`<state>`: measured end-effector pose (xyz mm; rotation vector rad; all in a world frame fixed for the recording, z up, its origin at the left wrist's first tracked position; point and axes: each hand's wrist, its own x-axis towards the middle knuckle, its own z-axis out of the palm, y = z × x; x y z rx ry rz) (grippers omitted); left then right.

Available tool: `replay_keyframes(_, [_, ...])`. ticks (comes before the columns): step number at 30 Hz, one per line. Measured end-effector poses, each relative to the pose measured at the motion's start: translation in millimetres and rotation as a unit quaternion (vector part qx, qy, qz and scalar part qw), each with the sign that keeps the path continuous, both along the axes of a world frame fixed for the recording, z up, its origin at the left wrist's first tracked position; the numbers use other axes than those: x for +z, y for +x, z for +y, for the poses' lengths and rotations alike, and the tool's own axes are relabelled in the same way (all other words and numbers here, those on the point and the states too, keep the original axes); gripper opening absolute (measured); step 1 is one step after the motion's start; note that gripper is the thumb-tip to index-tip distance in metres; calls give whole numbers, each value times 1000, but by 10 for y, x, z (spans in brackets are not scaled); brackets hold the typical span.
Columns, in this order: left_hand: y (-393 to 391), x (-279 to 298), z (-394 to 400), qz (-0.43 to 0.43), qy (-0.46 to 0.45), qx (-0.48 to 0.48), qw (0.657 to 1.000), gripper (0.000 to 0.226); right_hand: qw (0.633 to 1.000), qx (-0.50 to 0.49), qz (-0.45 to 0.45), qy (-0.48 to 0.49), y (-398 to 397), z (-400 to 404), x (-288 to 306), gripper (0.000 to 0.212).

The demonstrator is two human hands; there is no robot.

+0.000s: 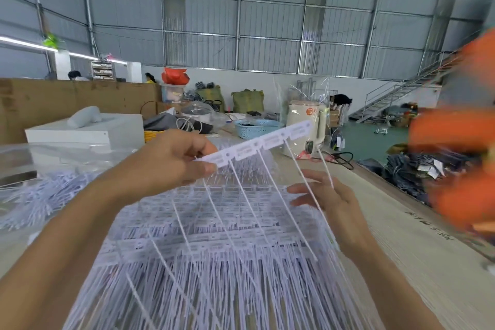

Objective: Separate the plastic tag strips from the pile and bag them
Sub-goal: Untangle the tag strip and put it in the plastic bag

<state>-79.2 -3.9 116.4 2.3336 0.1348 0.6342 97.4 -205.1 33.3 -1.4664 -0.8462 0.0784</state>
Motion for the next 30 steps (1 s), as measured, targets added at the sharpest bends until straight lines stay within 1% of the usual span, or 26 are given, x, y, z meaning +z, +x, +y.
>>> replay_keyframes(1, [7,-17,29,14,-8,-12,1000,19,997,72,11,-19,3,-77,49,29])
replay_keyframes(2, [21,-44,67,26,-13,-18,999,22,989,135,9,-62,14,-146,81,43])
replay_keyframes(4, [59,-108,149,56,-27,-26,998,24,970,206,11,-128,33,-230,113,77])
replay_keyframes(5, [79,-147,188,76,-32,-34,996,23,967,220,28,-124,42,-237,110,87])
replay_keyframes(6, [102,-190,224,99,-32,-44,994,23,968,224,49,-99,47,-229,100,92])
replay_keyframes(7, [125,-240,251,122,-26,-53,991,24,970,224,72,-67,42,-205,85,92])
replay_keyframes(9, [182,-342,284,157,-11,-66,985,26,973,205,106,-11,15,-122,53,72])
replay_keyframes(11, [243,-421,303,179,3,-69,981,27,981,157,116,13,0,-24,11,55])
replay_keyframes(13, [302,-460,303,209,22,-74,975,22,988,110,109,21,-23,60,-40,41])
replay_keyframes(15, [379,-478,267,243,58,-69,966,10,991,71,106,27,-28,113,-90,20])
replay_keyframes(16, [433,-483,219,255,81,-56,962,14,992,57,112,32,-20,129,-111,11])
replay_keyframes(17, [495,-505,165,256,101,-37,961,31,991,44,118,37,-12,137,-122,6])
replay_keyframes(18, [560,-536,95,248,113,-14,962,45,991,32,123,44,-1,140,-130,5])
replay_keyframes(19, [632,-577,23,230,125,13,965,54,990,23,129,54,10,139,-131,5])
replay_keyframes(21, [762,-651,-134,175,140,57,973,61,987,15,139,76,18,139,-134,5])
replay_keyframes(22, [817,-672,-200,145,120,49,981,59,986,16,143,82,13,145,-140,5])
replay_keyframes(23, [858,-680,-260,123,78,17,989,53,986,18,145,83,5,153,-146,6])
replay_keyframes(25, [919,-685,-350,105,-8,-55,993,34,986,25,144,82,-16,176,-156,8])
replay_keyframes(27, [959,-688,-401,97,-43,-72,992,25,984,42,148,89,-30,188,-158,9])
replay_keyframes(30, [978,-710,-442,94,-56,-78,991,16,983,67,147,91,-35,186,-163,8])
